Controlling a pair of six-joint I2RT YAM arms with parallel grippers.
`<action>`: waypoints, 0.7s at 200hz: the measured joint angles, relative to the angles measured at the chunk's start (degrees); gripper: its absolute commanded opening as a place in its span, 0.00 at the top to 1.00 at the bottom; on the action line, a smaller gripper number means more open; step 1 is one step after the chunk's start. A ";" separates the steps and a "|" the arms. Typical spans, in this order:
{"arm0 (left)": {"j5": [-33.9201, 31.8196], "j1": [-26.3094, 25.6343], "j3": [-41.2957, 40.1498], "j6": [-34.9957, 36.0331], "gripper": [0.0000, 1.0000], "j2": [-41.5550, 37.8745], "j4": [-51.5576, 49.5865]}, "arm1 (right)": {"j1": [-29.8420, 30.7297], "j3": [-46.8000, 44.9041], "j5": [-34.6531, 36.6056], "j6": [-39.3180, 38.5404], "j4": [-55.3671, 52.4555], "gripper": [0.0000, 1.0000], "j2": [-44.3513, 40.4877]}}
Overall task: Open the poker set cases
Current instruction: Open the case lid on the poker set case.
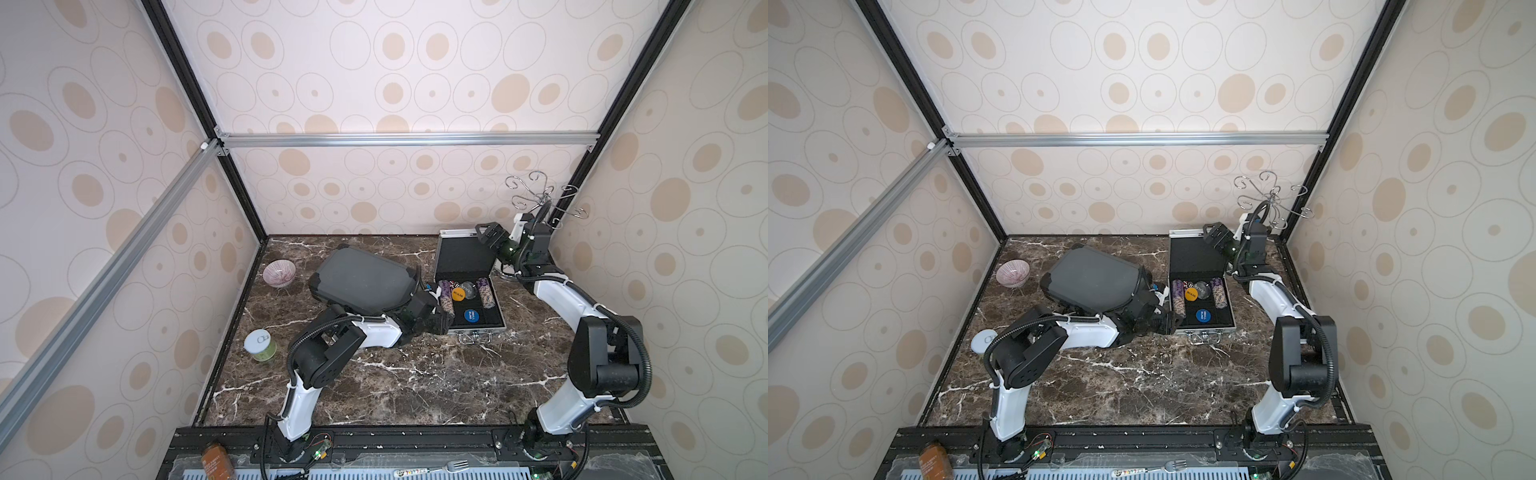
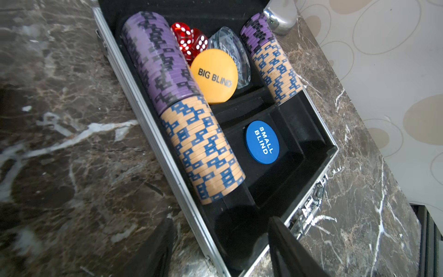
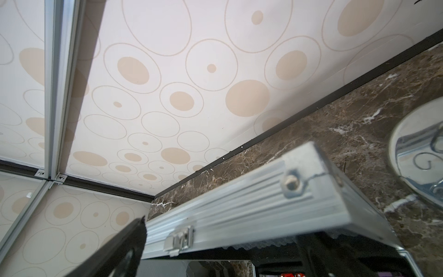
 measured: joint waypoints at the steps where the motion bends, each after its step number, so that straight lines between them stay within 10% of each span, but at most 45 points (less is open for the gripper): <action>1: 0.00 0.00 0.00 0.00 0.36 0.00 0.00 | 0.00 0.00 0.00 0.00 -0.02 0.00 -0.04; 140: -0.90 0.00 -2.03 -0.74 0.20 -2.75 1.88 | 0.00 -10.99 1.22 -4.79 -3.34 0.00 -13.38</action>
